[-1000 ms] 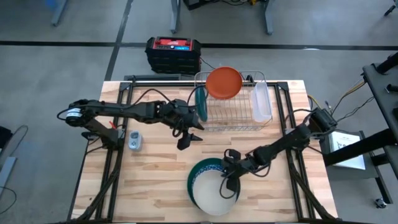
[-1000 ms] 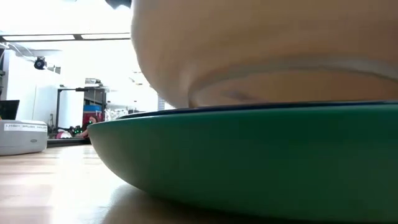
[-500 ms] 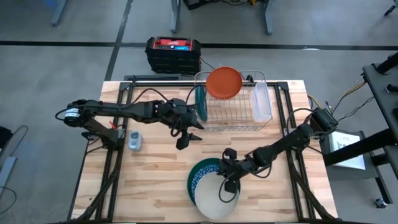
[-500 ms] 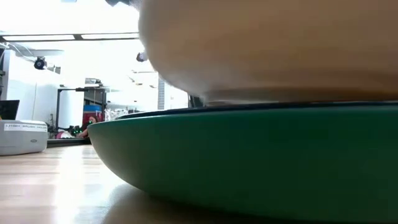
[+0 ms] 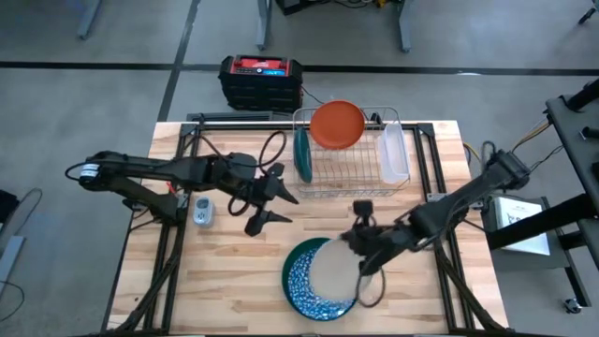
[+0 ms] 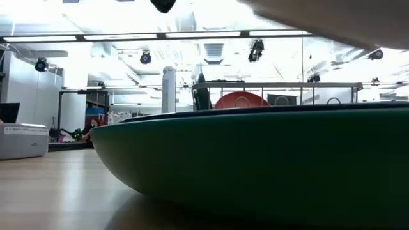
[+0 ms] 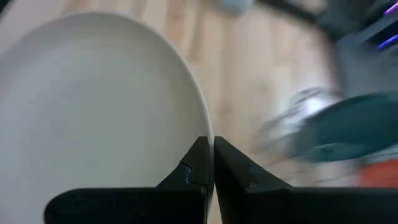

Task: Sort dishes
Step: Put the white plate in the dish rack

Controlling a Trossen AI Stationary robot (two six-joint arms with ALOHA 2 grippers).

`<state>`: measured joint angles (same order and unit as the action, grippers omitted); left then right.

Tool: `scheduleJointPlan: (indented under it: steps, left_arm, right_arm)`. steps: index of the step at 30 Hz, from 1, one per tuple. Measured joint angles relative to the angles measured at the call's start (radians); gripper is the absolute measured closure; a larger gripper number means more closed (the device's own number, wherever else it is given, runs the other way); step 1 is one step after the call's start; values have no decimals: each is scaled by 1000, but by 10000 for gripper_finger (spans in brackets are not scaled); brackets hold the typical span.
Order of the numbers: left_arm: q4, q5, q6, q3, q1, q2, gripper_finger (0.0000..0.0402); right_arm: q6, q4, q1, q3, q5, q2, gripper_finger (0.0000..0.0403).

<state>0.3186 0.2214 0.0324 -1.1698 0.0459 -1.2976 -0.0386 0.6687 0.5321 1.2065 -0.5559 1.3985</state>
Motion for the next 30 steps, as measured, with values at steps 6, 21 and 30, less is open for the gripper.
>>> scheduleJointPlan:
  steps: [6,21,30]
  left_arm:
    - [48,-116,7,26,12,28,171]
    - [105,-528,64,28,12,27,171]
    - [112,-696,23,28,11,28,171]
  right_arm:
    - [600,-7,-5,32,-247,-171,403]
    - [1691,-130,-395,29,185,-404,403]
    - [2048,-256,-692,28,491,-323,403]
